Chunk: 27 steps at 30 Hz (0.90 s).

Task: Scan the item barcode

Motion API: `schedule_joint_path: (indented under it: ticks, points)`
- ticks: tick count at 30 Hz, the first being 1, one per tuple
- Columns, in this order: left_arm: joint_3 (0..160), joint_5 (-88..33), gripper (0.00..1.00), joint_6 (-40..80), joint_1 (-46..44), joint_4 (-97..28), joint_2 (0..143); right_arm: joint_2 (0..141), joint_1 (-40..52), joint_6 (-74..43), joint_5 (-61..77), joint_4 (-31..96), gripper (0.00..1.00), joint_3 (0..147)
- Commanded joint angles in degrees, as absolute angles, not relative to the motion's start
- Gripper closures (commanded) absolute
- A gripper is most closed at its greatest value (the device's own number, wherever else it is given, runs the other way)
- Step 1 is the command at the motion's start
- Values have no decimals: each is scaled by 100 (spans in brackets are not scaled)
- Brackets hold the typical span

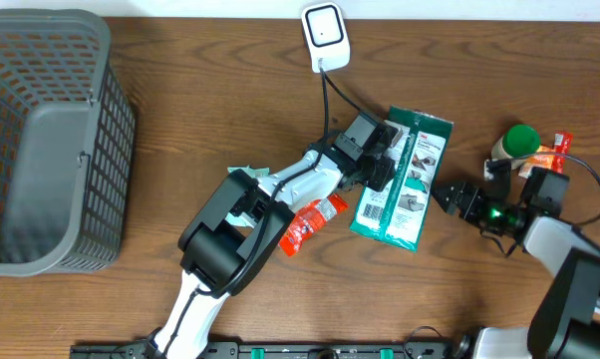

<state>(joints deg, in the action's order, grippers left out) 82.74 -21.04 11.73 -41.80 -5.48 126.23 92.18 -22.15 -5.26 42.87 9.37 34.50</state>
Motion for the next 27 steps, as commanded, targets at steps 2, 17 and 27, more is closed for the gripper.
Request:
schedule_joint_path:
  ticks: [2, 17, 27]
  points:
    - [8123, -1986, 61, 1144, -4198, -722, 13052, 10263, -2062, -694, 4602, 652, 12, 3240]
    - [8123, -1988, 61, 1142, -4198, -722, 13052, 11146, -1645, -1002, 6169, -792, 9, 3242]
    - [8123, -1988, 61, 1142, -4198, -725, 13052, 11144, -1350, -1009, 6418, -1227, 43, 3247]
